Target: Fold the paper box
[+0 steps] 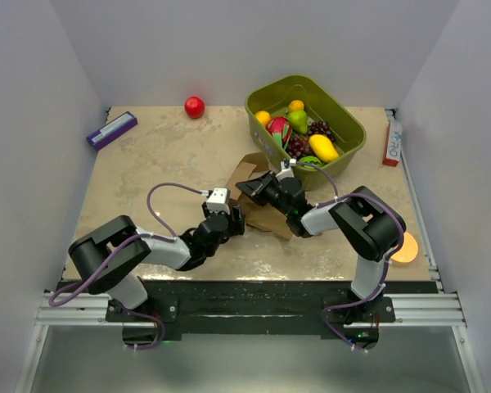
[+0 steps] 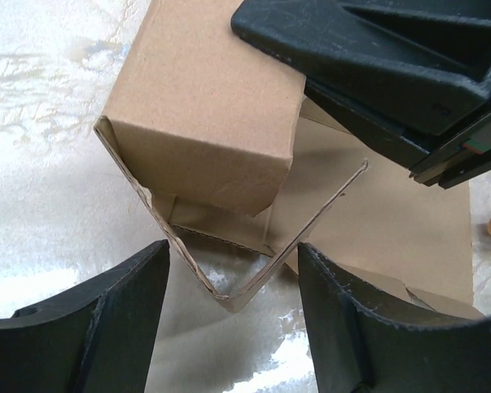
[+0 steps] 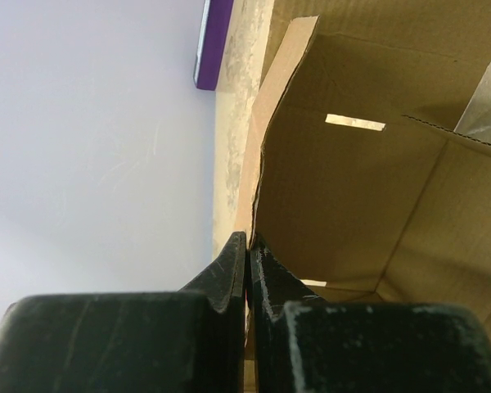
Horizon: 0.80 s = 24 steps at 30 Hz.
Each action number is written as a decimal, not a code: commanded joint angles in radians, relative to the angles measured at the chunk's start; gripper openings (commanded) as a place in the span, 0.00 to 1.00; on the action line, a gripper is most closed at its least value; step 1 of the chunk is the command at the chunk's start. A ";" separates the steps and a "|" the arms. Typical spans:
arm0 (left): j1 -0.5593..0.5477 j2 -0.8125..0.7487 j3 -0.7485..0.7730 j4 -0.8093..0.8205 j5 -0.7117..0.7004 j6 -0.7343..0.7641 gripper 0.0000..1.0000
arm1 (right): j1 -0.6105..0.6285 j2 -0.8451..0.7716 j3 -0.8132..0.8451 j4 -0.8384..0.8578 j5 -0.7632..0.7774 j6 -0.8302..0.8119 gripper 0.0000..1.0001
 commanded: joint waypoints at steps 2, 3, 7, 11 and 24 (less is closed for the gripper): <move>-0.013 0.003 0.025 0.030 -0.046 -0.052 0.68 | 0.001 0.006 -0.030 -0.048 0.060 -0.019 0.00; -0.013 0.013 0.035 0.030 -0.049 -0.052 0.66 | 0.001 0.005 -0.029 -0.049 0.058 -0.018 0.00; -0.010 -0.002 0.031 0.045 -0.079 0.006 0.58 | 0.006 -0.018 -0.038 -0.052 0.055 -0.027 0.09; 0.013 -0.059 -0.024 0.148 -0.014 0.157 0.54 | 0.006 -0.080 -0.047 -0.112 0.066 -0.070 0.27; 0.184 -0.151 -0.109 0.217 0.421 0.434 0.48 | 0.004 -0.392 -0.087 -0.483 0.153 -0.293 0.73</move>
